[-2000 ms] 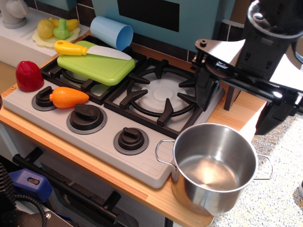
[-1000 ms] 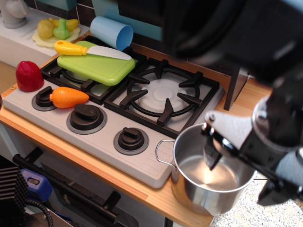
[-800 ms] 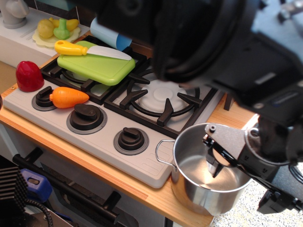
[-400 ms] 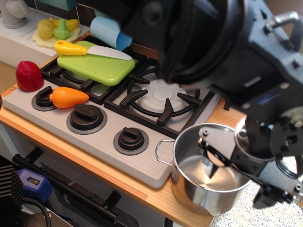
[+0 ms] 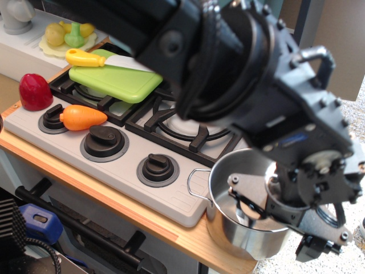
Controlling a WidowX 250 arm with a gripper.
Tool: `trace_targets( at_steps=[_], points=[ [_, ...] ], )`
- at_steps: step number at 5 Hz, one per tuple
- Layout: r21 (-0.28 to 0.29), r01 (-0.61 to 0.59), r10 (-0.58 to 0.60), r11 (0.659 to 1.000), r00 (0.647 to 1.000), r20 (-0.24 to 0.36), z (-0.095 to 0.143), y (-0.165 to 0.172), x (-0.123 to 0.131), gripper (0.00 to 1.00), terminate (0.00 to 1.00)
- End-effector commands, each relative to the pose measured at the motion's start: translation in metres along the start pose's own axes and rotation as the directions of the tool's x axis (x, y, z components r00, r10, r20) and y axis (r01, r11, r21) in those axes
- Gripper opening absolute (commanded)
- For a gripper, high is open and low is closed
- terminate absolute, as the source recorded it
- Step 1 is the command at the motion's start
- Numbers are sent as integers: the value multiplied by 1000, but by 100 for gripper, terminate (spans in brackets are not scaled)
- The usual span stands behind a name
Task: Put pot or pan on stove
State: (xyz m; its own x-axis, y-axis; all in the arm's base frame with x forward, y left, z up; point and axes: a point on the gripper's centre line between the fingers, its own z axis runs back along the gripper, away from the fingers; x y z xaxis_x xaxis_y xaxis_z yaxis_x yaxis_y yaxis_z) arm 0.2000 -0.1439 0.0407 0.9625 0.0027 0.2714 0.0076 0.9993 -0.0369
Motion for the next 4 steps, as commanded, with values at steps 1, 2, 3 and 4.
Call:
trace_targets(
  at_steps=[1, 2, 3, 4],
  points=[
    [-38, -19, 20, 999, 1000, 20, 1, 0, 5, 0, 0],
    [9, -20, 20, 1000, 1000, 24, 9, -4, 6, 0, 0],
    [68, -5, 5, 998, 1000, 13, 24, -8, 13, 0, 0],
    [151, 40, -43, 988, 999, 17, 47, -7, 26, 0, 0]
  ],
)
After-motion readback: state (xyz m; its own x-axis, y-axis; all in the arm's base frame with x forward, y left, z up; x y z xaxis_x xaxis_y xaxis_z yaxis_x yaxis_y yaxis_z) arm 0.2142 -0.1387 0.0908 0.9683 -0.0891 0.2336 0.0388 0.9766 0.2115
